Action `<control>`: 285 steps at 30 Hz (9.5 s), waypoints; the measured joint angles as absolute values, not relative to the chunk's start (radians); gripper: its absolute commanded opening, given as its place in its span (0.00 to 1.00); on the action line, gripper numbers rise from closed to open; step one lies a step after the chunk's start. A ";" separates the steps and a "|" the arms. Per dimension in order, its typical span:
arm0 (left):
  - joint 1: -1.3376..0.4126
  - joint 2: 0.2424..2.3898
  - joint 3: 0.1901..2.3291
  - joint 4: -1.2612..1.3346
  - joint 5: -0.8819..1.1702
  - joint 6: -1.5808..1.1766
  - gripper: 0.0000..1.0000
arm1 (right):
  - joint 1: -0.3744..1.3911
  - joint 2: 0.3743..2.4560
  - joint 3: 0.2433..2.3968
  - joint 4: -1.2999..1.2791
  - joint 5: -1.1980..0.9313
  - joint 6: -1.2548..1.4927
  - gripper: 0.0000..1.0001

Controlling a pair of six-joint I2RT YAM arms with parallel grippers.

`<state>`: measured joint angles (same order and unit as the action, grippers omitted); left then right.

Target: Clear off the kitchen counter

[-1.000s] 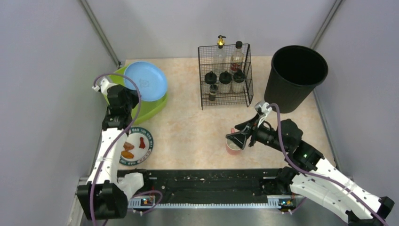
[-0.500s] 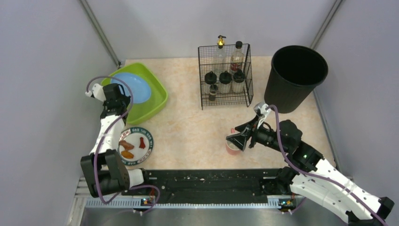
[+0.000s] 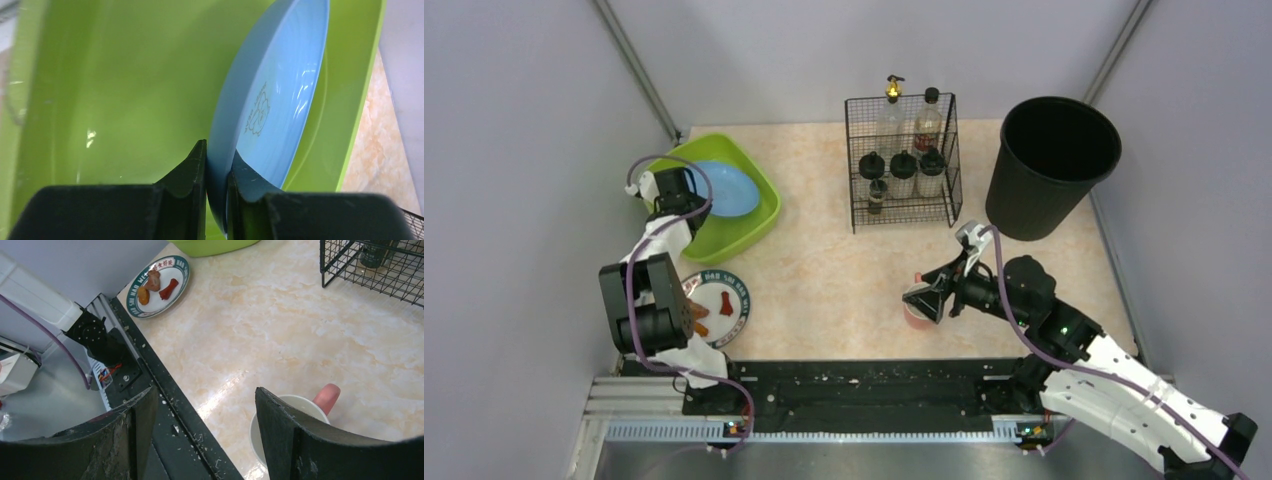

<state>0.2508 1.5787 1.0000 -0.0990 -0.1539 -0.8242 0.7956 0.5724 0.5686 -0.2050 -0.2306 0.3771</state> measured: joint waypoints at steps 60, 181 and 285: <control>0.090 1.766 1.176 -0.111 0.083 -0.743 0.00 | 0.796 0.520 0.529 -0.218 -0.228 0.428 0.70; 0.163 0.730 0.841 -0.809 -0.178 -0.587 0.88 | 1.121 2.071 1.224 0.432 -0.223 0.746 0.73; 0.142 0.515 0.774 -0.763 -0.075 -0.528 0.87 | 0.853 1.752 1.015 0.300 -0.376 0.862 0.00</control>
<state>0.1425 0.5148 0.7738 -0.7631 -0.0753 -0.5278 0.8532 1.7515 1.0149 0.3004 -0.3763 0.8623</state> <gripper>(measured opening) 0.874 0.030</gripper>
